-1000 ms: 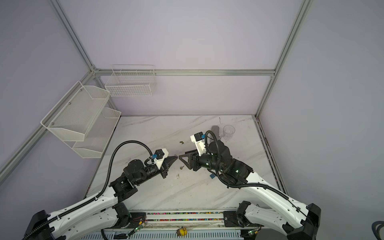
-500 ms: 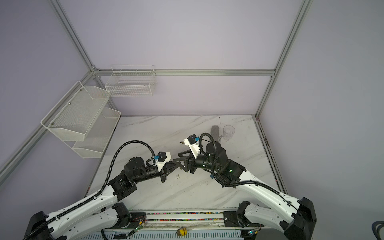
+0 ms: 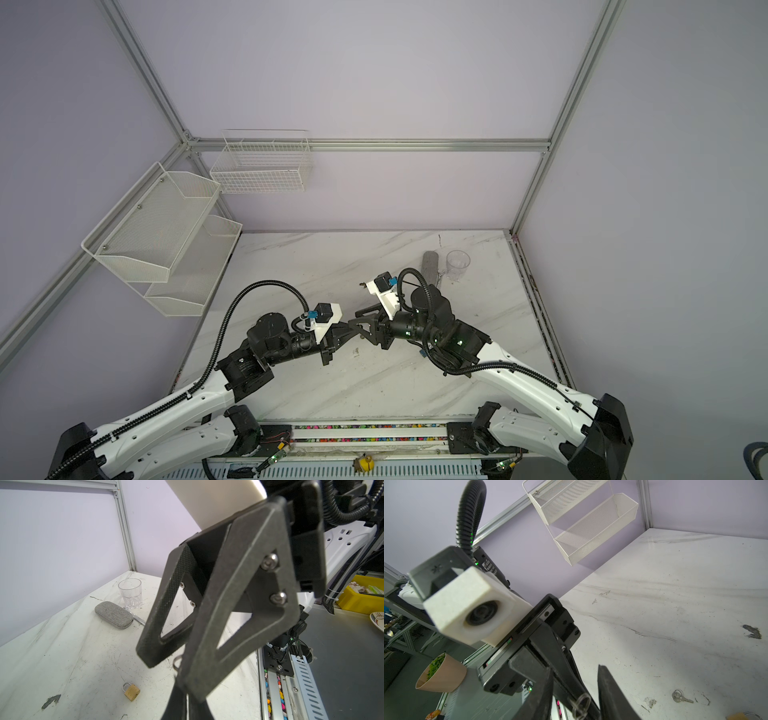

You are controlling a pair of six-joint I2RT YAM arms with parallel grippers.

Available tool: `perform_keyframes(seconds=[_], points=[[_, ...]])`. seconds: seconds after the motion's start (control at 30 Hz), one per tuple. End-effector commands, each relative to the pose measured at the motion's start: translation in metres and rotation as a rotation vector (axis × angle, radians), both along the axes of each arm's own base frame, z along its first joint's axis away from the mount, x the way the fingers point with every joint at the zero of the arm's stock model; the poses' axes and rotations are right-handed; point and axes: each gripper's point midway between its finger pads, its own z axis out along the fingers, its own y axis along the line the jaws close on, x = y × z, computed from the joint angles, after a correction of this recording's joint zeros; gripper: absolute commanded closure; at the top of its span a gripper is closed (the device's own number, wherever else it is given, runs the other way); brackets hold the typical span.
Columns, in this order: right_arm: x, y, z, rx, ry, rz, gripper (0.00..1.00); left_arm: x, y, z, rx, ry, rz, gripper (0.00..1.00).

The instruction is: Unlock with the key

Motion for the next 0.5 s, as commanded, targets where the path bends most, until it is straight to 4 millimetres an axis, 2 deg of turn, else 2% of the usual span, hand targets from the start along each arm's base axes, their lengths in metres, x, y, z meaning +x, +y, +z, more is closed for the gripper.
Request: perform_keyframes(seconds=[0.0, 0.13, 0.23, 0.47], points=[[-0.0031, -0.0023, -0.0013, -0.001, -0.011, 0.013, 0.64, 0.0001, 0.0020, 0.0547, -0.093, -0.082, -0.001, 1.00], [-0.0009, -0.0035, -0.0043, -0.009, -0.014, -0.001, 0.68, 0.0015, 0.0027, 0.0562, -0.102, -0.085, 0.001, 1.00], [0.0020, -0.0041, -0.0056, -0.020, -0.015, -0.012, 0.75, 0.0008, 0.0026, 0.0560, -0.104, -0.078, -0.006, 1.00], [0.0044, -0.0054, -0.0031, -0.021, -0.030, -0.015, 0.85, 0.0026, 0.0032, 0.0552, -0.107, -0.067, -0.012, 1.00]])
